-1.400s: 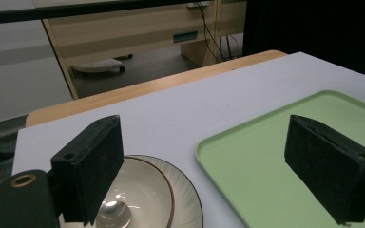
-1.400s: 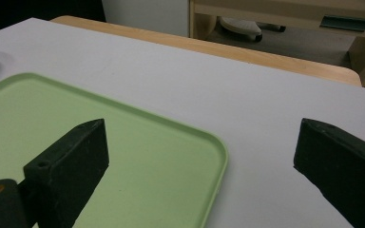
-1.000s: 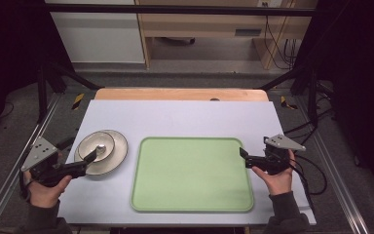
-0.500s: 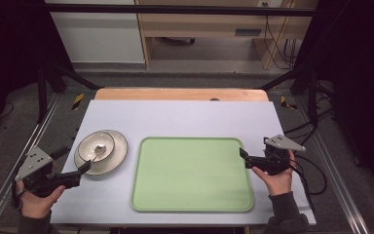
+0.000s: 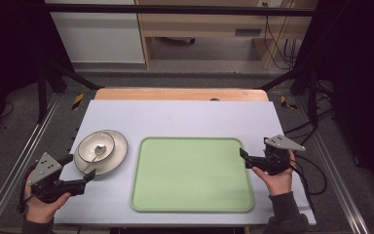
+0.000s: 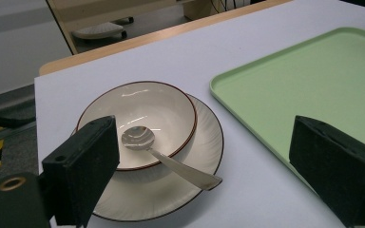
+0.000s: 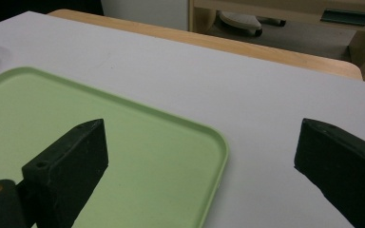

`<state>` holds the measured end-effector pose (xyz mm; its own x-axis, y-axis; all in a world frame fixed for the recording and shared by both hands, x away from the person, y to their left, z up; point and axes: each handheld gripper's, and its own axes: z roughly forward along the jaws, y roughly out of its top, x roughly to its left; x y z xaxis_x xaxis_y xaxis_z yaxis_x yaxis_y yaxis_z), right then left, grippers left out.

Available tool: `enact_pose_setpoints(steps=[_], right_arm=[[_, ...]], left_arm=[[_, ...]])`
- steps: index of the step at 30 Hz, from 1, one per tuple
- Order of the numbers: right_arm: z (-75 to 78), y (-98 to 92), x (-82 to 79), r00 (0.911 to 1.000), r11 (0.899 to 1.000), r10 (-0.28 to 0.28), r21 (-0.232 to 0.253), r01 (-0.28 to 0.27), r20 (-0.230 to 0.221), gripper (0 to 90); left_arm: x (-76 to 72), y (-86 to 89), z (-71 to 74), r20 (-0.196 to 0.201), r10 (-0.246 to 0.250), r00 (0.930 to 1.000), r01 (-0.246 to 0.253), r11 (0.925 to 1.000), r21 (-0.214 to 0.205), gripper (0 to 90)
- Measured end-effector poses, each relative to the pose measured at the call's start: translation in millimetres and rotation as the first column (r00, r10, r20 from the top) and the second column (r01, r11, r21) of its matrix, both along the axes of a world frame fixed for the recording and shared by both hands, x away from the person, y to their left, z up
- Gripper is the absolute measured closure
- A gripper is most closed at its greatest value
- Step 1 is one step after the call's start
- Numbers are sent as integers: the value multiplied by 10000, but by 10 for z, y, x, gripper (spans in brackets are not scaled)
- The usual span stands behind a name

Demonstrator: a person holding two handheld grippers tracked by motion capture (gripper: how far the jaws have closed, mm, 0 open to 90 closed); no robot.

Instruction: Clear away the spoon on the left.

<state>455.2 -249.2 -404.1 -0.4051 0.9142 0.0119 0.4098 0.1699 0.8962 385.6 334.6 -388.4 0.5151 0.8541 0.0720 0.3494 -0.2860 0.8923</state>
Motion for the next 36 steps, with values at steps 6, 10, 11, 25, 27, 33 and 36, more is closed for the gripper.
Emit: enact_pose_setpoints(steps=[6, 10, 11, 25, 27, 33, 36], right_arm=[[-5, 9, 1, 10000, 10000, 9, -16, -9, -90, 42], [-9, 9, 6, 10000, 10000, -28, -61, 27, -69, 42], [-10, 9, 5, 10000, 10000, -3, -55, 2, -96, 42], [-48, 34, 30, 9997, 9997, 14, -248, -20, -252, 42], [-51, 39, 30, 9995, 9997, 22, -233, -29, -314, 42], [-54, 41, 32, 9994, 9997, 27, -256, -35, -333, 42], [-57, 41, 34, 9994, 9996, 21, -288, -31, -331, 42]], left_arm=[[46, -5, -77, -135, -36, 9999, 39, 9997, 234, 112], [103, 5, -170, -417, -69, 9991, 85, 9992, 382, 143], [103, 5, -170, -417, -69, 9991, 85, 9992, 382, 149], [188, -18, -303, -554, 194, 9983, -126, 9927, 1200, 370], [185, -18, -305, -513, 202, 9985, -140, 9928, 1192, 403], [187, -2, -314, -503, 490, 9975, -419, 9903, 1327, 527], [187, 7, -310, -487, 690, 9964, -614, 9878, 1431, 580]])
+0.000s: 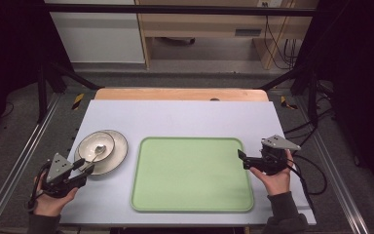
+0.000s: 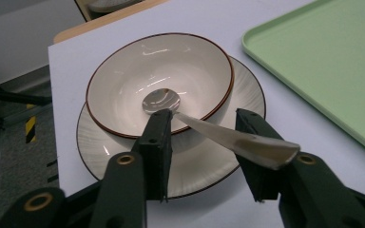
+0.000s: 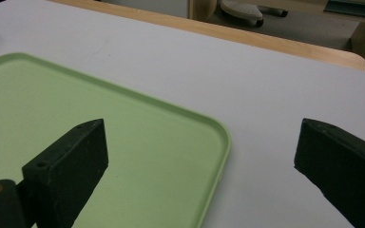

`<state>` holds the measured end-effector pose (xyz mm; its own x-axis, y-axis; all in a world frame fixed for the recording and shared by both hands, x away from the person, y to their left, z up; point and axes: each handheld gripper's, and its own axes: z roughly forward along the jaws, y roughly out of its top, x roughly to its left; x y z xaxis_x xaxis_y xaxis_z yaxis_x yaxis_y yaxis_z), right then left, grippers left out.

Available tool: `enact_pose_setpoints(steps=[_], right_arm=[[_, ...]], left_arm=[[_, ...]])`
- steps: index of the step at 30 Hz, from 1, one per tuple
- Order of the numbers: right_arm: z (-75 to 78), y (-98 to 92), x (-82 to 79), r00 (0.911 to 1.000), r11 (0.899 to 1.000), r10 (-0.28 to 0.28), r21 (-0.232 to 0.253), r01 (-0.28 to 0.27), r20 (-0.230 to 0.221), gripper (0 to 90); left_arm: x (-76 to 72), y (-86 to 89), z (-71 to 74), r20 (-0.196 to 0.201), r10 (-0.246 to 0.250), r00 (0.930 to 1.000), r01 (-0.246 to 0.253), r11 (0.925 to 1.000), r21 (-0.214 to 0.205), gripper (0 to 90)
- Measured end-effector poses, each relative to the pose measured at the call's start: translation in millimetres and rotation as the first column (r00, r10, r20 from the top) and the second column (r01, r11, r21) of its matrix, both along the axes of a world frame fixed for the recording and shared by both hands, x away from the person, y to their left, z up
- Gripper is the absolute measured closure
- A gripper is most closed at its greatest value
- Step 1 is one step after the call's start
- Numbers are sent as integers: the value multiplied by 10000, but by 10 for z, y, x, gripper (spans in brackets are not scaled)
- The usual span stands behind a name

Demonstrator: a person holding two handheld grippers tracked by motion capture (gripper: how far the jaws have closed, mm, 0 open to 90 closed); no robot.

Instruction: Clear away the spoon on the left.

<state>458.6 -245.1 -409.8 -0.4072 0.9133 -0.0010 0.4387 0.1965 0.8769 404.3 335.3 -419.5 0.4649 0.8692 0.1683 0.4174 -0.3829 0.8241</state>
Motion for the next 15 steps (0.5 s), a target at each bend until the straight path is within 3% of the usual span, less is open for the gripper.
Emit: enact_pose_setpoints(steps=[15], right_arm=[[-8, 7, 5, 10000, 10000, 38, -56, -38, -49, 42]], left_arm=[[-12, 23, 19, 22, 89, 10000, -88, 9998, -177, 786]])
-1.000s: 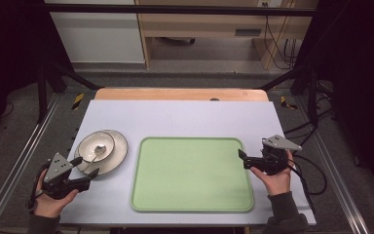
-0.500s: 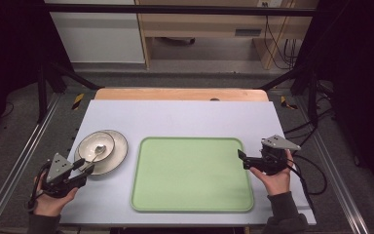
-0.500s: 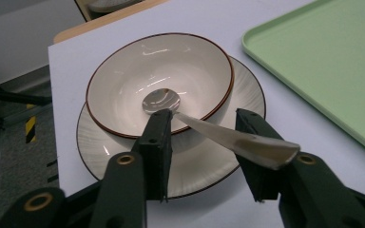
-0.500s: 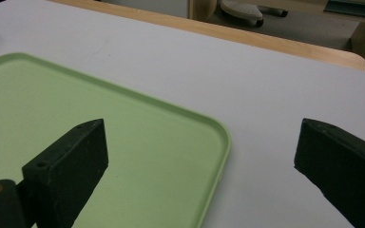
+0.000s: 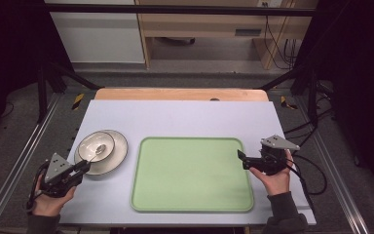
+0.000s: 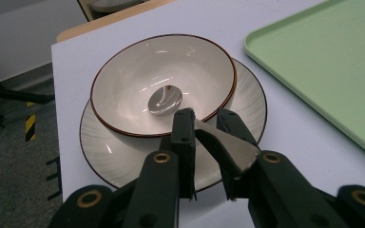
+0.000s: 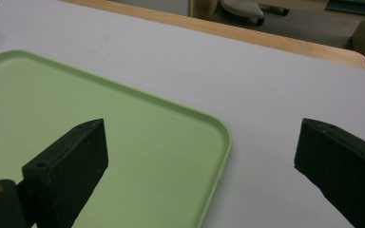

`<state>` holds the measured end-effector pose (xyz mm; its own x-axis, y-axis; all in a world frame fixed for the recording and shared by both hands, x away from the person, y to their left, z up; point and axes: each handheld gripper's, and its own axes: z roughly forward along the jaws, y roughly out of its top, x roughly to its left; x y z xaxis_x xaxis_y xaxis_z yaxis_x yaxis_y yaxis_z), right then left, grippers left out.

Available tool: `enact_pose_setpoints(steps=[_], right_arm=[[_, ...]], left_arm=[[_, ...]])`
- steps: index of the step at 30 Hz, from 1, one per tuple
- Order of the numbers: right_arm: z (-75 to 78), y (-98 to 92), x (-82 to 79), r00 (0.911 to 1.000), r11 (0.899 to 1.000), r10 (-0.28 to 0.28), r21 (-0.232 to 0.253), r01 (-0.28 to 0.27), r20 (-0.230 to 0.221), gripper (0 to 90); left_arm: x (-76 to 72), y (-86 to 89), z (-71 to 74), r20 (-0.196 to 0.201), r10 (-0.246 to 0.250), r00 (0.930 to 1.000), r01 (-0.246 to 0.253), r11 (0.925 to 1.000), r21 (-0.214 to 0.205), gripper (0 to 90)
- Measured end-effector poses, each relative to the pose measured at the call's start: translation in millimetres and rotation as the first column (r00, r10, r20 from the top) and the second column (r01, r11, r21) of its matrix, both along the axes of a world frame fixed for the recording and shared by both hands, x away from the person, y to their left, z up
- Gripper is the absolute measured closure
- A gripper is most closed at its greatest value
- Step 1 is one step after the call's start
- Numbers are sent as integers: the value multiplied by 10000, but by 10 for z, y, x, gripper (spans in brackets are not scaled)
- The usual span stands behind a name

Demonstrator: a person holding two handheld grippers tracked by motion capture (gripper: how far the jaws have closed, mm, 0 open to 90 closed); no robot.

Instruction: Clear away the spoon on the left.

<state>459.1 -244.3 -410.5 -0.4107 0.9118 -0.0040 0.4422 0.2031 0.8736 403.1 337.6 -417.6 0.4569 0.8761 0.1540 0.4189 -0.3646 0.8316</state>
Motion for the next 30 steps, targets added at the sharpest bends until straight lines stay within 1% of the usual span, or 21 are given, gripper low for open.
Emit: enact_pose_setpoints(steps=[6, 7, 10, 18, 23, 30], right_arm=[[-4, 4, 2, 10000, 10000, 21, -25, -21, -40, 42], [-4, 4, 3, 10000, 10000, 27, -26, -27, -42, 42], [-5, 4, 3, 10000, 10000, 32, -29, -32, -48, 42], [-5, 4, 3, 10000, 10000, 31, -35, -32, -57, 42], [-5, 4, 3, 10000, 10000, 38, -32, -38, -63, 42], [-9, 7, 6, 10000, 10000, 32, -57, -33, -63, 41]], left_arm=[[-8, 12, 12, 43, 161, 9999, -161, 9999, -35, 828], [-10, 17, 15, 23, 213, 9998, -213, 9997, -93, 836], [-9, 23, 17, -20, 265, 9996, -266, 9996, -98, 844], [-12, 28, 24, -87, 315, 9995, -316, 9994, -121, 877], [-17, 36, 32, -68, 341, 9994, -343, 9990, -280, 884], [-27, 29, 52, -45, 379, 9993, -380, 9986, -364, 886]])
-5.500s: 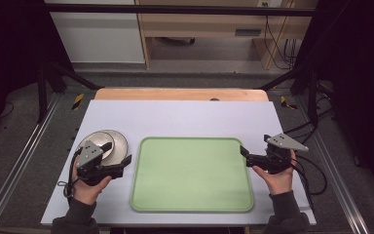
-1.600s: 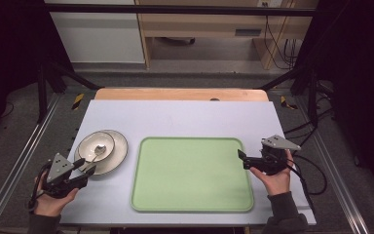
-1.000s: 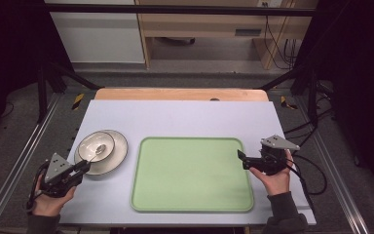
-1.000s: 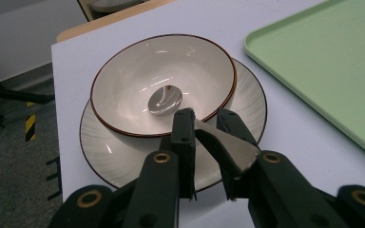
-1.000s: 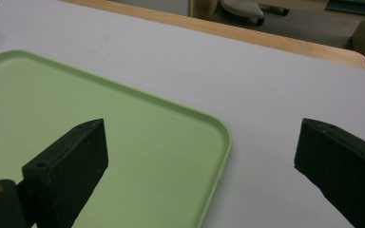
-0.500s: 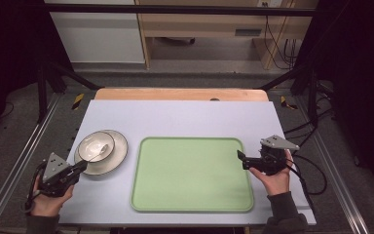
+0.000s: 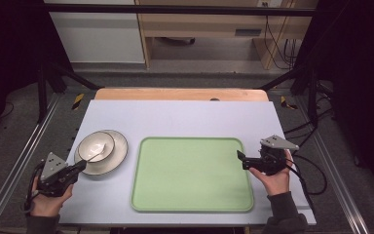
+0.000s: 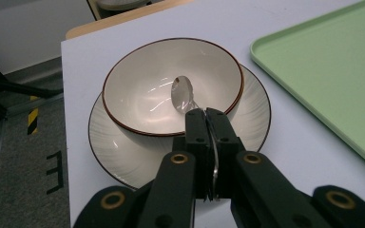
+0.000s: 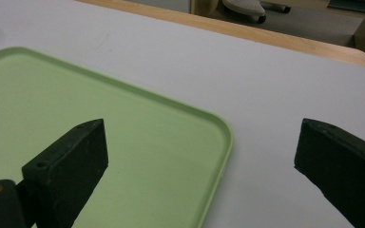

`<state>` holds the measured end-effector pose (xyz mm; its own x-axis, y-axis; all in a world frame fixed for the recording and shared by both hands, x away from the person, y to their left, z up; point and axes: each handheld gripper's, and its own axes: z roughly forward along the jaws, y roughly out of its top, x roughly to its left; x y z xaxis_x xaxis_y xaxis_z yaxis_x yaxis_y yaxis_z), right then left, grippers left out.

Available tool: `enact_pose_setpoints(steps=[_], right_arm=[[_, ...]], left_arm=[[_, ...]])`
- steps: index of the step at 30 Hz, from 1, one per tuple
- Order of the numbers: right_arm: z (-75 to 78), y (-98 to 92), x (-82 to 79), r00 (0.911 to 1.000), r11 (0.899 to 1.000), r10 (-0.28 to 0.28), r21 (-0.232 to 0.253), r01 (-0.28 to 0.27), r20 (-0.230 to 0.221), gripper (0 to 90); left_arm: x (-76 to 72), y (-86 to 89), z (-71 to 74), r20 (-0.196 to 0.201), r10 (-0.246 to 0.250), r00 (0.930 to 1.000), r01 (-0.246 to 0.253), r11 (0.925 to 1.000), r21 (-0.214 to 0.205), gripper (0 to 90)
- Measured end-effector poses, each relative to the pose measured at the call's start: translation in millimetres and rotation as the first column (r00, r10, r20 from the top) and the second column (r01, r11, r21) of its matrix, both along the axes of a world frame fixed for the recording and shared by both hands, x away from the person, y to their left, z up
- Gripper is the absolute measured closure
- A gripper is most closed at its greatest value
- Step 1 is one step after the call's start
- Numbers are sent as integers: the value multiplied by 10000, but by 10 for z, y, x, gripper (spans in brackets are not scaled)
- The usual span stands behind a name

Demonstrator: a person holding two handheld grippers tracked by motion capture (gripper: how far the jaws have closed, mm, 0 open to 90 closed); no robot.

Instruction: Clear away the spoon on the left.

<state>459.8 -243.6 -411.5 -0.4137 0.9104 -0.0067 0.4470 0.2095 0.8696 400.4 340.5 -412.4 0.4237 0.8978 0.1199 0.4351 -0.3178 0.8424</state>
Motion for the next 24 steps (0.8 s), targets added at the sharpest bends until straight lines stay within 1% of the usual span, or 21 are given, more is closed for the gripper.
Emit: enact_pose_setpoints(steps=[8, 10, 11, 21, 23, 24], right_arm=[[2, -2, 0, 10000, 10000, 5, 3, -4, -5, 41], [0, 0, 1, 10000, 10000, 8, 9, -8, -13, 42], [-1, 0, 2, 10000, 10000, 15, -9, -15, -1, 42], [7, -5, -4, 10000, 10000, 25, 37, -25, 4, 41], [8, -5, -4, 10000, 10000, 25, 35, -25, 1, 41], [8, -5, -4, 10000, 10000, 25, 38, -25, 1, 41]], left_arm=[[-23, -12, 35, 186, 15, 9998, -15, 10000, -37, 887], [-33, -18, 53, 276, -1, 9996, 1, 10000, -23, 888], [-45, -20, 68, 386, 5, 9993, -3, 10000, -35, 888], [-100, -28, 159, 735, -58, 9973, 69, 9999, -140, 888], [-119, -28, 186, 855, -60, 9963, 83, 9996, -268, 887], [-119, -28, 186, 855, -60, 9963, 83, 9996, -268, 888]])
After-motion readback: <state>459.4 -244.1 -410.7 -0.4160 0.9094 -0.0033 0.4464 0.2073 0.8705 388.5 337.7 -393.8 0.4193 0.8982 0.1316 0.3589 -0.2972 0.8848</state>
